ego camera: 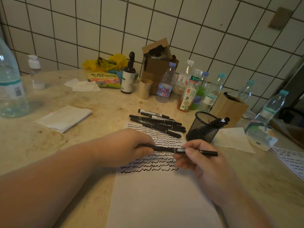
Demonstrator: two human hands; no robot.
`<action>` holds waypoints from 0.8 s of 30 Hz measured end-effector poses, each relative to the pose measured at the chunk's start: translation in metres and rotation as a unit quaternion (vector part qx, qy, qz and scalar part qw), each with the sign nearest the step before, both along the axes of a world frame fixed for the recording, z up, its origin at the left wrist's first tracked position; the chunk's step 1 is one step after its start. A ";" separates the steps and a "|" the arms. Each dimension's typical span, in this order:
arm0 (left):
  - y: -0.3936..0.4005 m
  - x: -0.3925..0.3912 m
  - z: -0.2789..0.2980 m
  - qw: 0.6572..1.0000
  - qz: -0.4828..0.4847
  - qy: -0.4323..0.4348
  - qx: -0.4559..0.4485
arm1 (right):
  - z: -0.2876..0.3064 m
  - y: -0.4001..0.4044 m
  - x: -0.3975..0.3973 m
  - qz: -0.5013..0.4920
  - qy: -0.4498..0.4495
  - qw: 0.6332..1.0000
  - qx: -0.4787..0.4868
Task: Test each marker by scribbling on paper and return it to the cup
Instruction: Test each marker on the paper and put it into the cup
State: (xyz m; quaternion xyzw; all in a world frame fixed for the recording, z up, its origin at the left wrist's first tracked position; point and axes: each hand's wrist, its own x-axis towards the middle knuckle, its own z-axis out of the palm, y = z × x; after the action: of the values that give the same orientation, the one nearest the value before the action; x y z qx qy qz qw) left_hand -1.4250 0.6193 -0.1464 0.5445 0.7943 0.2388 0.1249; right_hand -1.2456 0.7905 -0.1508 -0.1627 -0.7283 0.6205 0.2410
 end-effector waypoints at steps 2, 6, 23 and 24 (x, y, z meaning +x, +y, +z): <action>0.002 0.002 -0.001 1.000 -0.009 -0.007 0.005 | 0.000 -0.002 0.001 0.014 -0.011 1.000 0.011; 0.003 0.005 0.000 0.999 -0.024 0.006 -0.034 | -0.003 -0.007 -0.001 0.023 -0.020 1.000 -0.001; -0.001 -0.002 0.001 0.998 0.050 -0.035 0.024 | 0.044 0.005 0.001 -0.228 0.033 0.961 0.152; -0.002 -0.003 0.000 0.998 0.049 -0.028 0.019 | 0.045 0.012 0.000 -0.264 0.025 0.952 0.153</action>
State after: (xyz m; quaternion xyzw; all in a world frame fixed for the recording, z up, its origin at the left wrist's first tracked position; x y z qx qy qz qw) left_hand -1.4279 0.6172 -0.1465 0.5004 0.8116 0.2744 0.1250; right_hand -1.2452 0.8026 -0.1056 -0.2942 -0.7395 0.4199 0.4363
